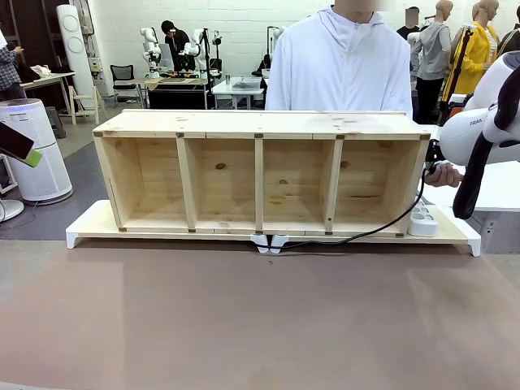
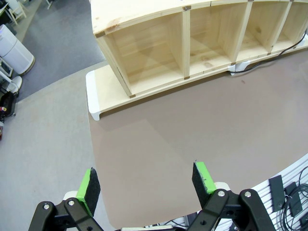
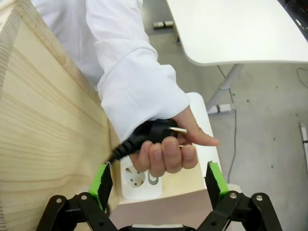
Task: Perform cable management.
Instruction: Release the Power Cable when the human grasps it.
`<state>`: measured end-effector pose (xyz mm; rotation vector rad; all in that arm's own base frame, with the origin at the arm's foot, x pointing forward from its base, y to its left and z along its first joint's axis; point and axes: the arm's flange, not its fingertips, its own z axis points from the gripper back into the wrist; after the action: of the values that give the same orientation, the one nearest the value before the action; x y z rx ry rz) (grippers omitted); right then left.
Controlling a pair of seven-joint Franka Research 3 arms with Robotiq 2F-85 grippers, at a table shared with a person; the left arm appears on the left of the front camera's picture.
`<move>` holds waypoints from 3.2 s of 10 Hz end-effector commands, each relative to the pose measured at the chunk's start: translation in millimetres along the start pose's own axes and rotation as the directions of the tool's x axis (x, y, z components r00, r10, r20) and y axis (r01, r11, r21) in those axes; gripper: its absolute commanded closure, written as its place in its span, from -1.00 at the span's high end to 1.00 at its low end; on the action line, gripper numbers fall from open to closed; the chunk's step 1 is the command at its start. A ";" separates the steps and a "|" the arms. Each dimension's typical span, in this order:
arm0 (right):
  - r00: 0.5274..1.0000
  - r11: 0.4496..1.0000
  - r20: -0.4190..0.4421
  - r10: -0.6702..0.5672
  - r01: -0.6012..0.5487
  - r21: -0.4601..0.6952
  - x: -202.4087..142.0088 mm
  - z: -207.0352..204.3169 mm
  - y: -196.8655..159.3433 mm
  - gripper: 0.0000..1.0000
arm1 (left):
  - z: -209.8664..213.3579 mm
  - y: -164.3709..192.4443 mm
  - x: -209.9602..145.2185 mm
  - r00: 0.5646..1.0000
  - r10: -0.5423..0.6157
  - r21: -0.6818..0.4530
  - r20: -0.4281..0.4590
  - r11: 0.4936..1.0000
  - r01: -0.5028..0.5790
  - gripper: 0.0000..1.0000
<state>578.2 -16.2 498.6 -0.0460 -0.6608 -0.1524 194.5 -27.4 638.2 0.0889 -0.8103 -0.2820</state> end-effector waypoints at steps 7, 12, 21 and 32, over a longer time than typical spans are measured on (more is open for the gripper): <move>1.000 1.000 -0.008 0.002 -0.002 -0.001 -0.6 0.1 1.4 1.00 | -0.9 0.4 1.9 1.000 0.000 0.004 0.010 1.000 0.000 1.00; 1.000 1.000 -0.008 0.002 -0.002 -0.001 -0.6 0.1 1.4 1.00 | -0.9 0.4 1.9 1.000 0.000 0.004 0.010 1.000 0.000 1.00; 1.000 1.000 -0.008 0.002 -0.002 -0.001 -0.6 0.1 1.4 1.00 | -0.9 0.4 1.9 1.000 0.000 0.004 0.010 1.000 0.000 1.00; 1.000 1.000 -0.008 0.002 -0.002 -0.001 -0.6 0.1 1.4 1.00 | -0.9 0.4 1.9 1.000 0.000 0.004 0.010 1.000 0.000 1.00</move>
<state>578.2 -16.3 498.5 -0.0461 -0.6602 -0.1526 194.5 -27.4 638.2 0.0889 -0.8103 -0.2820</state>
